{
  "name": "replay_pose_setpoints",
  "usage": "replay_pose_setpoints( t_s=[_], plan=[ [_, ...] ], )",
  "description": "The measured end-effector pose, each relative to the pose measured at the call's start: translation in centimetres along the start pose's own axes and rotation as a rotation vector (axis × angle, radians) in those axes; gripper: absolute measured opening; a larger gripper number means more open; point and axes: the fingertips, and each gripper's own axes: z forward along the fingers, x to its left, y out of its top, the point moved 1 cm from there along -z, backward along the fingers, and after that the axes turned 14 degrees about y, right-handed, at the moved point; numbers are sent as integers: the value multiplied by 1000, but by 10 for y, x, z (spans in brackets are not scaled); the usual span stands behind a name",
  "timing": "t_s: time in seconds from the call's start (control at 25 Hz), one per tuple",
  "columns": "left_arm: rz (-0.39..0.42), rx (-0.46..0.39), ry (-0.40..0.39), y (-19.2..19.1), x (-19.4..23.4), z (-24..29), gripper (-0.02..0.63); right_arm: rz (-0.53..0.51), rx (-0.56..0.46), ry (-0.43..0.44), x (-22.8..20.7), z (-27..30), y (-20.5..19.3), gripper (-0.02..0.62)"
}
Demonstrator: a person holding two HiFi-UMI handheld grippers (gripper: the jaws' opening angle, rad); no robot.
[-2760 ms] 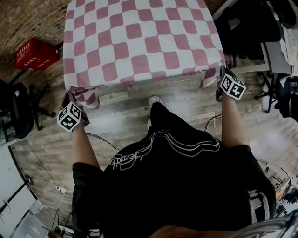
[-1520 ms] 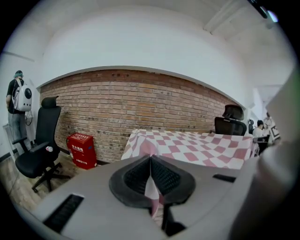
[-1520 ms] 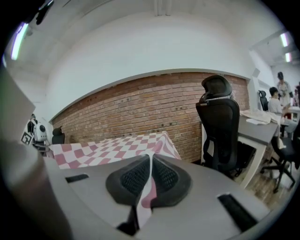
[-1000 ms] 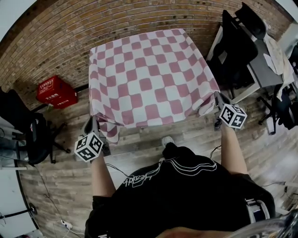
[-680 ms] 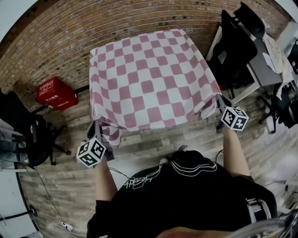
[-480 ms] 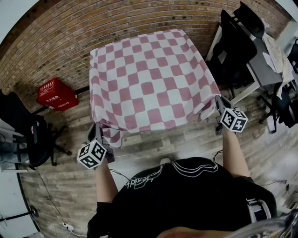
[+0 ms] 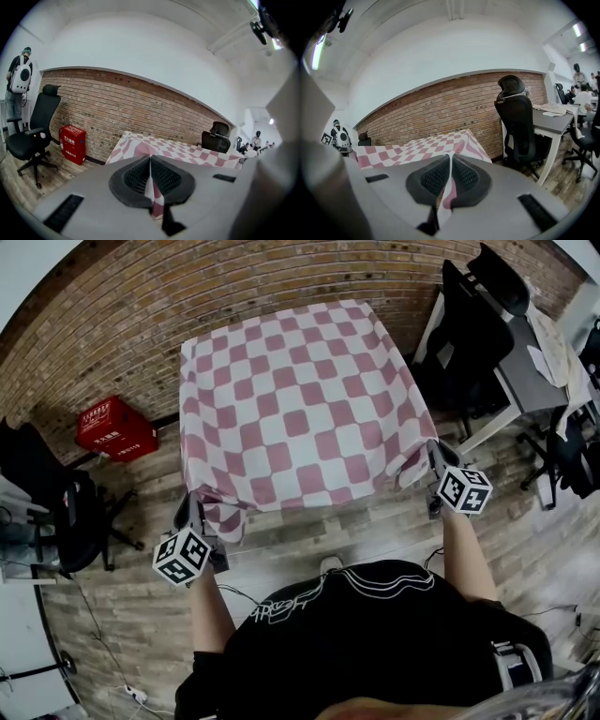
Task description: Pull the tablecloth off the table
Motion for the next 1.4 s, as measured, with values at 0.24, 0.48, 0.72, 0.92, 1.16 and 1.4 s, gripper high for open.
replay_pose_setpoints(
  t_s=[0.24,0.48,0.72,0.92,1.16,1.4],
  plan=[
    [0,-7,12,-15,7,-27,6,5,-6,19,9,-24,-18,-2],
    [-15,-19,10,-39,-7,-68,6,10,-12,41,9,-62,-34,-2],
    [-19,5,14,-31,-7,-71,6,18,-1,44,16,-62,-25,-2],
    [-34,4,21,-39,-7,-86,6,21,-3,54,19,-75,-30,-2],
    [-35,7,16,-31,-10,-88,6,23,-2,56,22,-78,-23,-2],
    [-33,2,10,-27,-12,-91,6,26,-7,58,25,-85,-20,-2]
  ],
)
